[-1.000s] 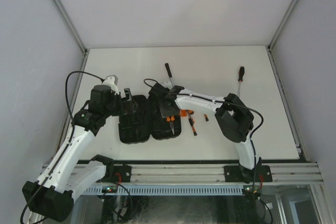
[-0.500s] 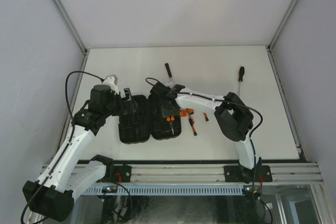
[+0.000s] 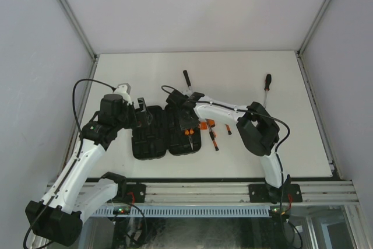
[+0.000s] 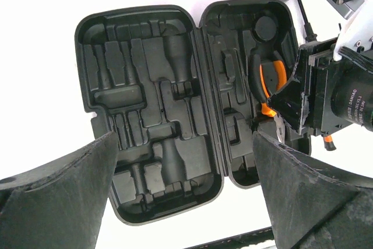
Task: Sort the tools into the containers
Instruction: Place the pliers in the storage box.
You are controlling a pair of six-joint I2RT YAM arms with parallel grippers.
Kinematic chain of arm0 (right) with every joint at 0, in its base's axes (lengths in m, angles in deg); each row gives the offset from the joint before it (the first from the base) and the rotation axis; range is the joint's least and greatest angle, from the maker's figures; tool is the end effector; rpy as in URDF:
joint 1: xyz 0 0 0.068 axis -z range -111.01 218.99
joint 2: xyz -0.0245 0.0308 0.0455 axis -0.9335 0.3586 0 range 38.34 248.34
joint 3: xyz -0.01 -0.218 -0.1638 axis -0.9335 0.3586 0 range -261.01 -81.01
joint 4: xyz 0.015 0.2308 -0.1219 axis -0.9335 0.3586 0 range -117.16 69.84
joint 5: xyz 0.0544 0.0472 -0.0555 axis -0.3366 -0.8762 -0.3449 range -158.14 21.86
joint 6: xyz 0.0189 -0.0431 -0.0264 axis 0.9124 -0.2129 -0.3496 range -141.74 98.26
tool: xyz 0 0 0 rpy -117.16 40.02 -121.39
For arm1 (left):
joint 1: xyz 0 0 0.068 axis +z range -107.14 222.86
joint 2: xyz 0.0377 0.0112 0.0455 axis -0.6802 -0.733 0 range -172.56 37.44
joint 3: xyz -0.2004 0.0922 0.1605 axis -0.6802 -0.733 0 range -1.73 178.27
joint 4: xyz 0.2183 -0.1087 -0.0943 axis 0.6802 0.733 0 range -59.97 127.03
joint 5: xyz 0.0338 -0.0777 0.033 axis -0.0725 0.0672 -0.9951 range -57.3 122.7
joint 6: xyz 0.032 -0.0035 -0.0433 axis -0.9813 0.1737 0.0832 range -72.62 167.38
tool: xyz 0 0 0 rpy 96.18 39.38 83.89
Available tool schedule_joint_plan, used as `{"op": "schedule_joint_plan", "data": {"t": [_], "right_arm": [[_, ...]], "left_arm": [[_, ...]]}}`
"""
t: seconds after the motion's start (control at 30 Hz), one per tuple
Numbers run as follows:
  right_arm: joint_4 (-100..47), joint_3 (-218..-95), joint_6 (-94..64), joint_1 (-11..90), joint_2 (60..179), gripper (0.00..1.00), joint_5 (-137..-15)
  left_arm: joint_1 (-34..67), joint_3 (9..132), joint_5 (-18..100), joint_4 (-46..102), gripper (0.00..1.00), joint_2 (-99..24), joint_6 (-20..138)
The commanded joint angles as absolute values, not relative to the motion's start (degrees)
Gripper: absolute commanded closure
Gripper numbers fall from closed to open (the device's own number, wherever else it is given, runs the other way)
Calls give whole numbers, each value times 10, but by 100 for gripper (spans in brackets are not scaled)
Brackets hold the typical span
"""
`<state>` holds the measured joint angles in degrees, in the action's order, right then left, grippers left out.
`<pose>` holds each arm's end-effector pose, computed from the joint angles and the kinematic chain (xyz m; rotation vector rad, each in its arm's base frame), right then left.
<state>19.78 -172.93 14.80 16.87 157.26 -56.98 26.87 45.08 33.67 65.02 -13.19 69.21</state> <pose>0.2655 0.3299 0.1822 -0.3418 2.7845 0.0807 0.1790 -0.0520 0.2924 -0.1065 2.2722 -0.3715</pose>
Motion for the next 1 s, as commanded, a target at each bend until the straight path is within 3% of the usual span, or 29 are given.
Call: {"op": "schedule_joint_plan", "data": {"t": [0.0,0.97], "right_arm": [[237,-1707,144,172,1631,72,-592],[311,-1736,124,179,1707,82,-590]], "left_arm": [[273,435,351,632,0,-130,684],[280,437,347,632,0,-125,682]]}}
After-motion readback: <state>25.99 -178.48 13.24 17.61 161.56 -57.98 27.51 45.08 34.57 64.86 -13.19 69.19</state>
